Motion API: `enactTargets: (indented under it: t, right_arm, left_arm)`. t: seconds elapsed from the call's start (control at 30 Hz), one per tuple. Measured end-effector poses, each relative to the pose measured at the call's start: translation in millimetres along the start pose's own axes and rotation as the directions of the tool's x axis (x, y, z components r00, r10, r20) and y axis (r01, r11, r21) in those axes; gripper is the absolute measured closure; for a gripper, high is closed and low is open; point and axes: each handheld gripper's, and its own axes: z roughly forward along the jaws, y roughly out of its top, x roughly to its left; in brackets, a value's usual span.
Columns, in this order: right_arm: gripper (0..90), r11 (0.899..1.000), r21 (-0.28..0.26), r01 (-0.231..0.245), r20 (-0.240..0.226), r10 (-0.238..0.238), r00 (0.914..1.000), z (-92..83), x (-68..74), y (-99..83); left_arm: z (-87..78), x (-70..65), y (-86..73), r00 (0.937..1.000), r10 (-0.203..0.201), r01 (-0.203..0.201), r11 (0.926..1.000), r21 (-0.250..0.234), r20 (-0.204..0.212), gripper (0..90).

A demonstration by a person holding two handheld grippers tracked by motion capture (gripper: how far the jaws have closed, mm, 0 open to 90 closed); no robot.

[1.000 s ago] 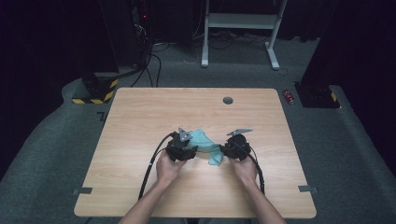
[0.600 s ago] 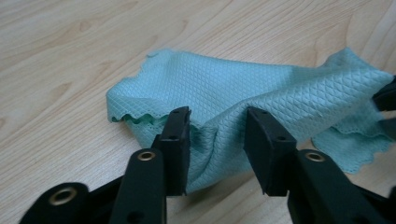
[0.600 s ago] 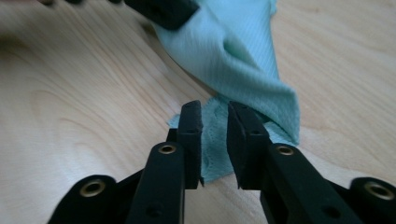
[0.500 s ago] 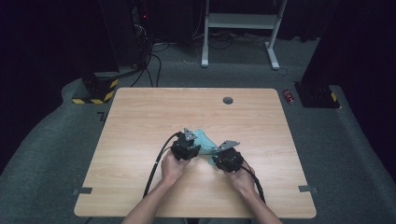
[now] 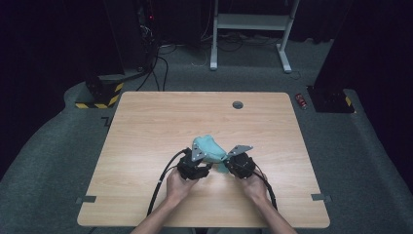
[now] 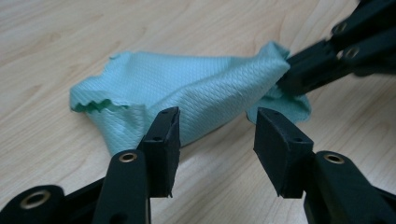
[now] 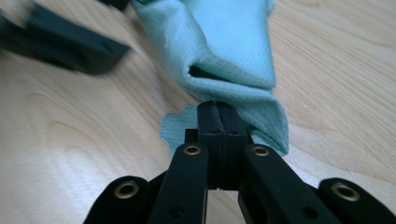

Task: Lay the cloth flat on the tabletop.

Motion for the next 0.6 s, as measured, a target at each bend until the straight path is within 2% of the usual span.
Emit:
enactTargets:
  t: [0.1, 0.17, 0.27, 0.33, 0.37, 0.6]
  right_arm:
    - [90.0, 1.000, -0.016, 0.005, -0.031, -0.006, 0.9995, -6.2, 2.0, 0.9]
    - [90.0, 1.000, -0.022, 0.012, -0.048, -0.013, 0.9988, -10.1, 3.3, 1.0]
    - [90.0, 0.999, -0.031, 0.033, -0.068, -0.035, 0.9971, -14.2, 4.9, 0.5]
    - [90.0, 0.999, -0.036, 0.039, -0.080, -0.041, 0.9959, -16.9, 5.8, 0.3]
    - [90.0, 0.998, -0.040, 0.043, -0.084, -0.046, 0.9954, -17.8, 6.2, 0.3]
    - [90.0, 0.994, -0.075, 0.081, -0.098, -0.088, 0.9913, -33.5, 10.1, -2.8]
  left_arm:
    - [13.8, -2.8, 1.7, 0.9996, 0.020, -0.019, 0.9994, 0.030, -0.021, 50.2]
    - [19.5, -3.5, 4.4, 0.9986, 0.031, -0.030, 0.9990, 0.033, -0.042, 52.2]
    - [22.3, -1.4, 10.0, 0.9992, 0.027, -0.026, 0.9992, 0.029, -0.030, 69.5]
    - [21.8, 0.4, 15.7, 0.9982, 0.047, -0.045, 0.9983, 0.037, -0.036, 83.1]
    - [20.6, 1.8, 18.6, 0.9979, 0.052, -0.051, 0.9981, 0.035, -0.039, 86.3]
    - [10.4, 15.0, 50.0, 0.9967, 0.065, -0.065, 0.9979, 0.000, -0.048, 89.1]
